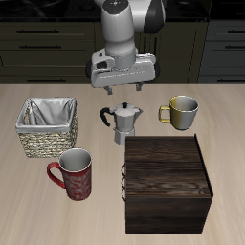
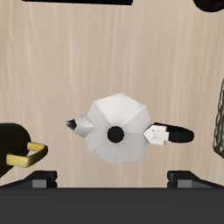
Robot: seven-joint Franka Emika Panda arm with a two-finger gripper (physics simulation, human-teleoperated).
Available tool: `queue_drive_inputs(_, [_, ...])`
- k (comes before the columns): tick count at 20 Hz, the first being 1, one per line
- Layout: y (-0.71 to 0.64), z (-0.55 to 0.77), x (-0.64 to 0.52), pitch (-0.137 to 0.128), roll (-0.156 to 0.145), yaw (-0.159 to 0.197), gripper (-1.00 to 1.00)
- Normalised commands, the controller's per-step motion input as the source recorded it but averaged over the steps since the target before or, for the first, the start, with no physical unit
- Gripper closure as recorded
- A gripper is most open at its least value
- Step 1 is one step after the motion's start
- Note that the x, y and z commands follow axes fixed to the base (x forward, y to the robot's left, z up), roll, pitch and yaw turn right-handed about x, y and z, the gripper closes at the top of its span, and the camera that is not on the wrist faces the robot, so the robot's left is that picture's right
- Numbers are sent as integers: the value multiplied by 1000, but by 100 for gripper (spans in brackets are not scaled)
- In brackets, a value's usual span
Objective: Place the moka pot in the basket
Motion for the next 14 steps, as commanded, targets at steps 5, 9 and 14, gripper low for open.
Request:
queue_drive_inputs(5, [37,-184,-74,-9,13,-28,-100])
queue_drive_inputs(9, [109,-82,-84,-13,23,-42,-100])
queue_drive_inputs(14, [110,7,-128,-62,7,-10,-100])
